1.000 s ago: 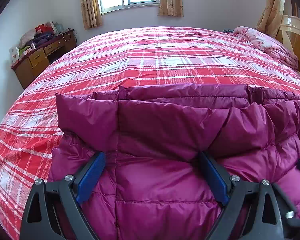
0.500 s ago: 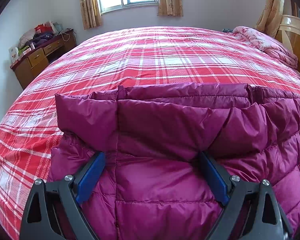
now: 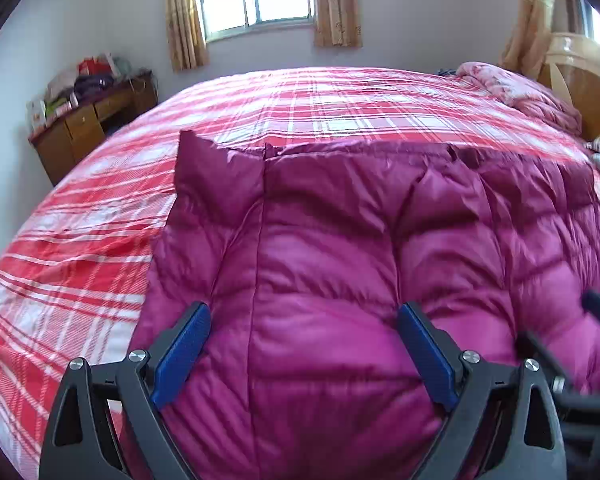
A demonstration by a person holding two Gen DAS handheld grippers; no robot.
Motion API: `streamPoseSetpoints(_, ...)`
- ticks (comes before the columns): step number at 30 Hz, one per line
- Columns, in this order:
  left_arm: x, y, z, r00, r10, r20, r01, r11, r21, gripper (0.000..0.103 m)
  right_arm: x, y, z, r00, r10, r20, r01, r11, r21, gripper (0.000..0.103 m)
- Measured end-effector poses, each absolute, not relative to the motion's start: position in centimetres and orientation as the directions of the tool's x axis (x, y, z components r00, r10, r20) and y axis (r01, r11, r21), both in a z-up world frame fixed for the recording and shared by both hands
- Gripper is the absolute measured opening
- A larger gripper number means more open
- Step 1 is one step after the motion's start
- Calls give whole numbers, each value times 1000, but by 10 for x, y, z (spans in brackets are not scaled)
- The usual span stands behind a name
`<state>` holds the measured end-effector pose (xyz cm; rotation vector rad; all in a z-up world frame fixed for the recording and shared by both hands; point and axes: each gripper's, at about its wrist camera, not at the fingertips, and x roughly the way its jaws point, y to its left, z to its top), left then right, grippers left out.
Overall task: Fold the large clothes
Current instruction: 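Open both grippers and press the folded jacket flat, then grasp the jacket edge with the left gripper and lift it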
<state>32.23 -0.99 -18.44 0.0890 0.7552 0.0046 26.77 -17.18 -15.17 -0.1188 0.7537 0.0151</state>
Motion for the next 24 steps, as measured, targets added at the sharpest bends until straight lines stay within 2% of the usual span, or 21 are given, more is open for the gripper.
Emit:
streamPoseSetpoints(4, 311, -11, -186, 744, 44, -666, 33, 994, 103, 95, 263, -173, -151, 727, -29, -686, -60, 993, -105, 89)
streamPoseSetpoints(13, 314, -2, -189, 729, 16, -685, 31, 998, 56, 97, 217, -179, -145, 732, -16, -682, -70, 993, -99, 89)
streamPoseSetpoints(17, 285, 10, -181, 736, 4, -677, 35, 998, 44, 97, 210, -179, -160, 750, -18, -661, -67, 992, -104, 91)
streamPoseSetpoints(22, 227, 44, -167, 778, 58, -625, -24, 998, 62, 97, 219, -183, -160, 745, -21, -666, -57, 994, -94, 92)
streamPoseSetpoints(24, 216, 61, -172, 768, 89, -634, -64, 996, 62, 97, 220, -182, -160, 744, -24, -668, -57, 993, -99, 92)
